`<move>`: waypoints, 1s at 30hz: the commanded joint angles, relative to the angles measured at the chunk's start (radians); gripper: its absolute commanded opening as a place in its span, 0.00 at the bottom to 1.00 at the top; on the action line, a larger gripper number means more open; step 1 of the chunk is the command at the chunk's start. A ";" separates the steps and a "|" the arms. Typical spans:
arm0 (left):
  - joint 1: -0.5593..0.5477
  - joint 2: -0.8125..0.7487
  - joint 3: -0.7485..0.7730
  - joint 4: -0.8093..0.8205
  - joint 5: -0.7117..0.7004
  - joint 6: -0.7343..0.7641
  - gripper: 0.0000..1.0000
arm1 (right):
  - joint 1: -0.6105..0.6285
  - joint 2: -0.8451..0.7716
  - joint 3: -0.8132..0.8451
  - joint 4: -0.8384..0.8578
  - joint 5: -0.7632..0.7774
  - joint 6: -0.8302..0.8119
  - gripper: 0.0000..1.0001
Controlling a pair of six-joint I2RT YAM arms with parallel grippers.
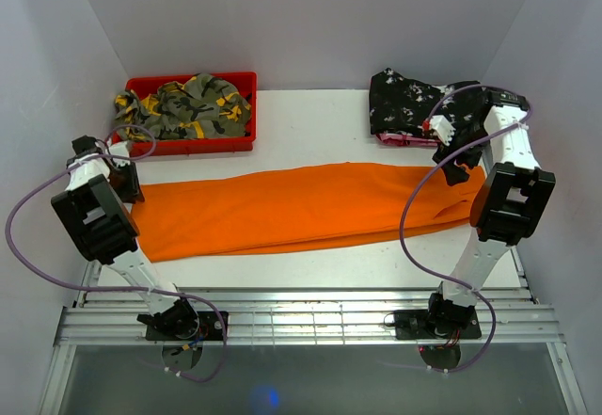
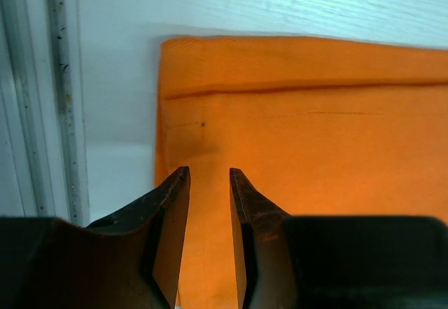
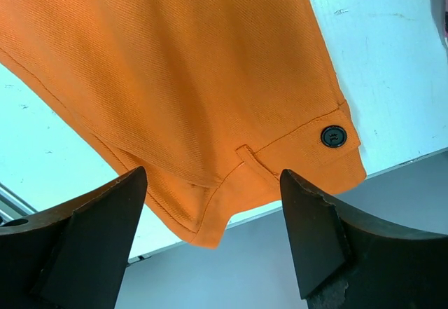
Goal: Fold and stack the trousers
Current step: Fold the trousers
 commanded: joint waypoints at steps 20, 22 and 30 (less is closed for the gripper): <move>0.005 0.073 0.043 0.094 -0.050 -0.065 0.35 | 0.038 -0.010 0.023 -0.043 0.052 -0.004 0.82; 0.005 0.064 0.046 0.094 -0.047 -0.067 0.27 | 0.038 -0.008 0.020 -0.043 0.052 -0.004 0.82; 0.001 0.010 0.048 0.082 -0.068 -0.042 0.31 | 0.038 0.004 0.023 -0.044 0.056 -0.011 0.82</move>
